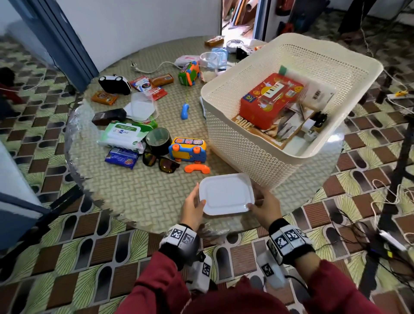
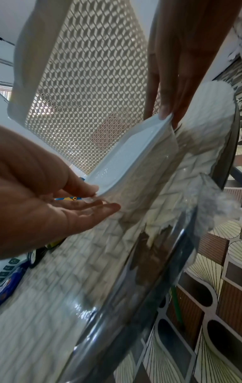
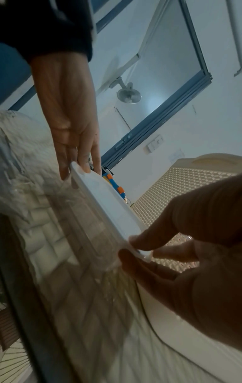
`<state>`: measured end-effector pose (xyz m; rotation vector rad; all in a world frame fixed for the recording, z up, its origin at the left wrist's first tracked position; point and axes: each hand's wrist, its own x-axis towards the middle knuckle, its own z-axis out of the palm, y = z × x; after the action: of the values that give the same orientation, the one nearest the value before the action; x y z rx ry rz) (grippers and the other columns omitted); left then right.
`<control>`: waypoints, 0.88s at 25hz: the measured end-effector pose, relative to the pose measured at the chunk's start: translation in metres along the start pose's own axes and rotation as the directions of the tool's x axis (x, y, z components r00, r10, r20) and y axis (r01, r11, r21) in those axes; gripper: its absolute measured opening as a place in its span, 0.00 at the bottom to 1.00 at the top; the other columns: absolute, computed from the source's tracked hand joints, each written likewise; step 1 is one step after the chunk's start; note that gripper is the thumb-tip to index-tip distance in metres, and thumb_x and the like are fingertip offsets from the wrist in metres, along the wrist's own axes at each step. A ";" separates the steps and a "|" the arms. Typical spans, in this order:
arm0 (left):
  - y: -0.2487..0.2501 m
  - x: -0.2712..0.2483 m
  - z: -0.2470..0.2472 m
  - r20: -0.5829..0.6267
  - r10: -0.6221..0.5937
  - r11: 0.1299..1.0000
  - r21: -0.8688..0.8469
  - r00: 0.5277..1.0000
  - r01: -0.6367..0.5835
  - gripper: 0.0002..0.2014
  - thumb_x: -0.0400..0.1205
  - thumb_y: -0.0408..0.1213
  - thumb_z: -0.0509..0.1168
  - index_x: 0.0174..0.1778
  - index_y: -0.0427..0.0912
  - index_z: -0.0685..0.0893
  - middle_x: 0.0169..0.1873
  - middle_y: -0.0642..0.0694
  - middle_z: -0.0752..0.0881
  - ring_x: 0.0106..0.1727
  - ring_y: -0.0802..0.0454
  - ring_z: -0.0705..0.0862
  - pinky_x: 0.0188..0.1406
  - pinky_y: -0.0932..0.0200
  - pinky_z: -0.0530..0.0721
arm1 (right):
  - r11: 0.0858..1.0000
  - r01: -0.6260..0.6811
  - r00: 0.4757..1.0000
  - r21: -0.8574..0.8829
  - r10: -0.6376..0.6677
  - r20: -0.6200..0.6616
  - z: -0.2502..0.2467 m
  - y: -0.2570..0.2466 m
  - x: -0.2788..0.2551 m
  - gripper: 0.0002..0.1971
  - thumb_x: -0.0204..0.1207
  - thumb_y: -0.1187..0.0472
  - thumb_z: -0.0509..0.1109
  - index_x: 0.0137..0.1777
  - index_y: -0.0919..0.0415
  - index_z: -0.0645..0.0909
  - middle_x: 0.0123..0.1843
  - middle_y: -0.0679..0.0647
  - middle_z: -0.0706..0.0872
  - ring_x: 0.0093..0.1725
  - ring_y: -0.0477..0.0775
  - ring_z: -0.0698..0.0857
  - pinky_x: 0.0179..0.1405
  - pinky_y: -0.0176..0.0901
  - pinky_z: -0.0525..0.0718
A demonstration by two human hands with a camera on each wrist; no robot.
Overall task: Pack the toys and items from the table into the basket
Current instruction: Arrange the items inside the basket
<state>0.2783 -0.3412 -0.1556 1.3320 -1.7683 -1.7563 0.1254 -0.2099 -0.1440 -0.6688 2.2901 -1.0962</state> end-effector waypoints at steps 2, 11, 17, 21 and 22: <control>-0.001 -0.002 0.000 0.015 0.006 1.000 0.011 1.000 -0.006 0.32 0.81 0.16 0.59 0.81 0.34 0.60 0.77 0.39 0.70 0.77 0.48 0.70 0.67 0.64 0.70 | 1.000 -0.004 0.999 -0.021 0.004 0.036 -0.002 0.003 0.000 0.36 0.67 0.74 0.75 0.76 0.60 0.70 0.65 0.61 0.82 0.58 0.60 0.82 0.53 0.42 0.78; 0.000 0.010 -0.010 0.090 0.042 0.919 0.388 0.995 -0.074 0.41 0.77 0.23 0.69 0.83 0.48 0.58 0.62 0.34 0.80 0.65 0.36 0.79 0.64 0.45 0.78 | 0.882 0.232 0.911 -0.409 -0.051 0.408 -0.009 -0.008 0.033 0.55 0.65 0.60 0.81 0.84 0.55 0.45 0.79 0.65 0.60 0.77 0.64 0.62 0.74 0.48 0.62; 0.011 0.019 -0.018 0.217 0.001 0.832 0.542 0.976 -0.121 0.44 0.76 0.29 0.73 0.83 0.44 0.54 0.67 0.37 0.76 0.68 0.38 0.76 0.65 0.53 0.73 | 0.815 0.293 0.867 -0.500 -0.006 0.499 -0.015 -0.017 0.047 0.56 0.65 0.55 0.81 0.84 0.59 0.44 0.80 0.65 0.62 0.77 0.63 0.65 0.73 0.44 0.64; 0.016 0.019 -0.020 0.257 -0.013 0.803 0.579 0.966 -0.143 0.44 0.78 0.31 0.71 0.84 0.44 0.51 0.68 0.34 0.75 0.68 0.36 0.75 0.62 0.56 0.72 | 0.784 0.314 0.850 -0.536 0.018 0.526 -0.015 -0.020 0.051 0.57 0.65 0.51 0.80 0.84 0.60 0.44 0.77 0.67 0.65 0.74 0.65 0.68 0.68 0.44 0.68; 0.017 0.018 -0.020 0.265 -0.021 0.791 0.594 0.964 -0.146 0.44 0.78 0.31 0.71 0.84 0.44 0.50 0.67 0.33 0.76 0.67 0.36 0.75 0.60 0.57 0.72 | 0.782 0.314 0.851 -0.539 0.019 0.524 -0.014 -0.020 0.051 0.57 0.65 0.51 0.80 0.84 0.59 0.43 0.77 0.67 0.65 0.74 0.65 0.69 0.68 0.45 0.69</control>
<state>0.2773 -0.3706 -0.1433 1.2643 -2.6592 -1.4127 0.0825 -0.2448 -0.1325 -1.2464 2.1035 -0.1376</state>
